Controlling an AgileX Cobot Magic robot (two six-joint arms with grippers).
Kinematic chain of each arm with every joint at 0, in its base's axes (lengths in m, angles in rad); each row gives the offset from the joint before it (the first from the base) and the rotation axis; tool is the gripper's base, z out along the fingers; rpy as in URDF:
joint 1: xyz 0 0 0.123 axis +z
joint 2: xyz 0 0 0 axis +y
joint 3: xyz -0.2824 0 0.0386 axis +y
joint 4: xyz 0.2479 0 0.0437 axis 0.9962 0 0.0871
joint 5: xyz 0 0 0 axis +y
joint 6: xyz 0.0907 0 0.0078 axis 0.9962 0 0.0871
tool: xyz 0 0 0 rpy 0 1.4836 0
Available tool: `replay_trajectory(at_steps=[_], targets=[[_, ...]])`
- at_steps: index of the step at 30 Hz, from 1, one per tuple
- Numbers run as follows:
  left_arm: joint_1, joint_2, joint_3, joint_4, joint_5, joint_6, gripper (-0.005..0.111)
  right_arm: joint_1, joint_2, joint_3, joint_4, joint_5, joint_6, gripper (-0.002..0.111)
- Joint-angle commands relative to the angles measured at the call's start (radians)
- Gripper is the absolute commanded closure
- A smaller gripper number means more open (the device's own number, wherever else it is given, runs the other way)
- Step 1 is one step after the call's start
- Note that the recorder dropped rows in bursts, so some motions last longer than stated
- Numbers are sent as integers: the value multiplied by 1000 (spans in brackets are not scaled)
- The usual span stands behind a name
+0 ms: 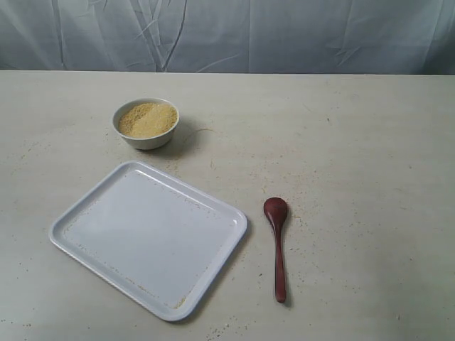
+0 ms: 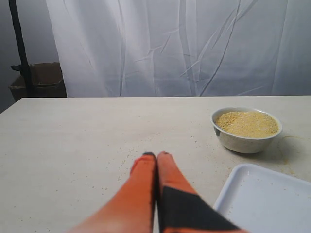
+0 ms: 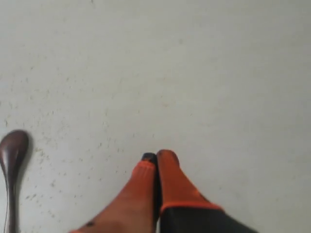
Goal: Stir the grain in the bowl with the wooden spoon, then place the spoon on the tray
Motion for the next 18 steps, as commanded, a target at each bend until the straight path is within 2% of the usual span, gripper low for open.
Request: replay_trajectory(at_steps=[1,4,8,14,18], targets=[[-6,-5,2,0,-4,0,107,15,163,-44,150,69,-126,109],[-6,-5,2,0,-4,0,107,94,264,-97,153,108,-126,109],[-6,-5,2,0,-4,0,107,286,366,-155,153,98,-72,109],[-6,-5,2,0,-4,0,107,569,538,-201,83,-44,64,109],[-6,-5,2,0,-4,0,107,683,680,-236,36,-98,156,109]])
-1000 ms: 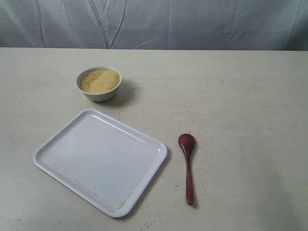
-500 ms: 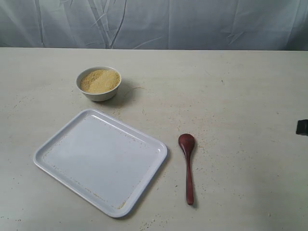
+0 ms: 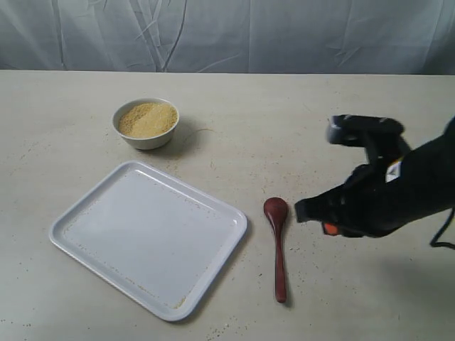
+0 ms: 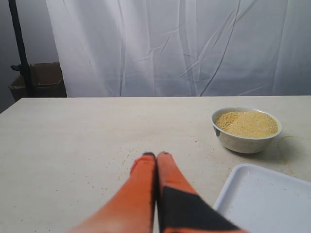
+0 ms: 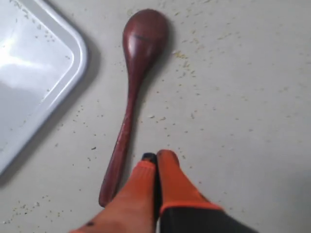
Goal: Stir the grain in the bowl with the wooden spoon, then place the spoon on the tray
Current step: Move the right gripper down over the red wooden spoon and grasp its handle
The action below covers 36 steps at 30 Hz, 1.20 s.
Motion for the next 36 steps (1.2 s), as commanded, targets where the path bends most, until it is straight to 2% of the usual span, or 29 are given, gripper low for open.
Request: replay_trajectory(at_steps=[1,8,18,21,23,28,29,36], targets=[[-6,-5,2,0,-4,0,107,119,147,-51,-77,-54,108,109],[-6,-5,2,0,-4,0,107,222,322,-164,-179,-16,299,109],[-6,-5,2,0,-4,0,107,241,323,-170,-277,14,422,109],[-6,-5,2,0,-4,0,107,316,325,-170,-601,7,800,109],[-6,-5,2,0,-4,0,107,336,327,-170,-676,7,930,102],[-6,-5,2,0,-4,0,107,346,327,-170,-697,-16,991,64],[-6,-5,2,0,-4,0,107,346,327,-170,-697,-8,991,63],[-6,-5,2,0,-4,0,107,346,382,-167,-685,-42,1010,68]])
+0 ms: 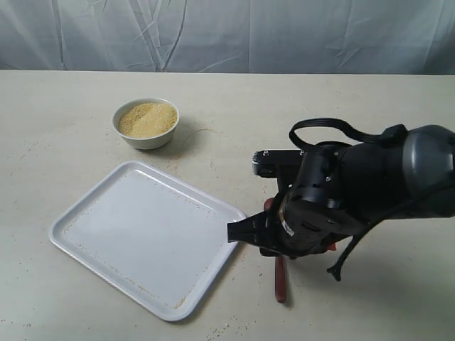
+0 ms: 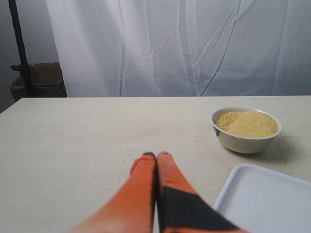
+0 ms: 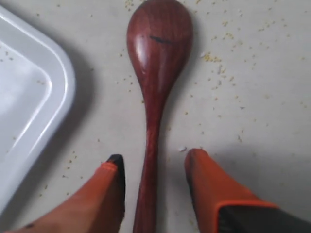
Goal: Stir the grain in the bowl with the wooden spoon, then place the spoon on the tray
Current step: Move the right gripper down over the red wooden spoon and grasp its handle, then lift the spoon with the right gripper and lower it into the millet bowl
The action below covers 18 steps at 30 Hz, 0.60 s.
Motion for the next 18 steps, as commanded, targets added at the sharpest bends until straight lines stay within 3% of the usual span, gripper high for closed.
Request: replay_trajectory(at_steps=[1,8,10,13,18], targets=[[-6,-5,2,0,-4,0,107,2,44,-4,2,-36,7,68],[-6,-5,2,0,-4,0,107,2,108,-4,10,-37,7,68],[-6,-5,2,0,-4,0,107,2,110,-4,10,-37,3,77],[-6,-5,2,0,-4,0,107,2,110,-4,8,-37,-23,106],[-6,-5,2,0,-4,0,107,-1,91,-4,2,-18,-52,108]])
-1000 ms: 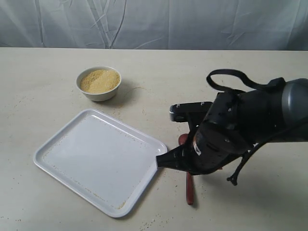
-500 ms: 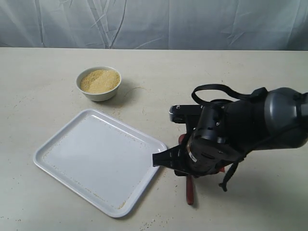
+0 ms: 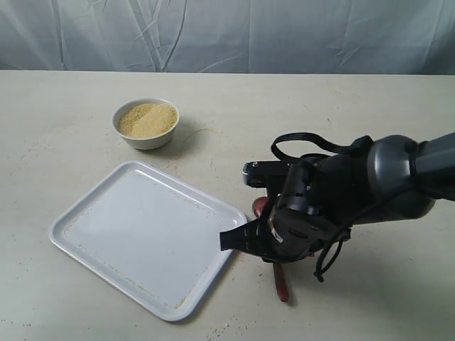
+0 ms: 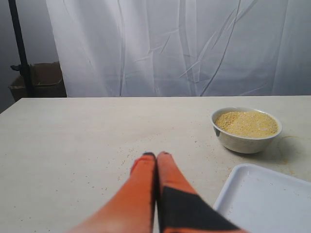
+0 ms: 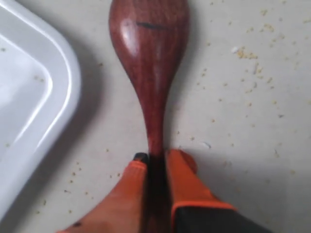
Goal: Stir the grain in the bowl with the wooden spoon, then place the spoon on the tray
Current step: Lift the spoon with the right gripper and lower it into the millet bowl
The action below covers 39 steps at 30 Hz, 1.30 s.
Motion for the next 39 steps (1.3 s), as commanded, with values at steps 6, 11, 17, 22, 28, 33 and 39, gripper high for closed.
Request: replay_trajectory(at_steps=[6,11,17,22,28,33,39], targets=[[-6,-5,2,0,-4,0,107,-21,-157,-143,-84,302,-270,108],[-6,-5,2,0,-4,0,107,-182,-102,-462,318,376,-870,108],[-6,-5,2,0,-4,0,107,-416,116,-756,1085,564,-1402,108],[-6,-5,2,0,-4,0,107,-452,299,-913,1320,610,-1451,108],[-6,-5,2,0,-4,0,107,-452,501,-1079,1546,634,-1451,108],[-6,-5,2,0,-4,0,107,-452,635,-1181,1680,645,-1451,108],[-6,-5,2,0,-4,0,107,-448,686,-1208,1719,614,-1451,107]])
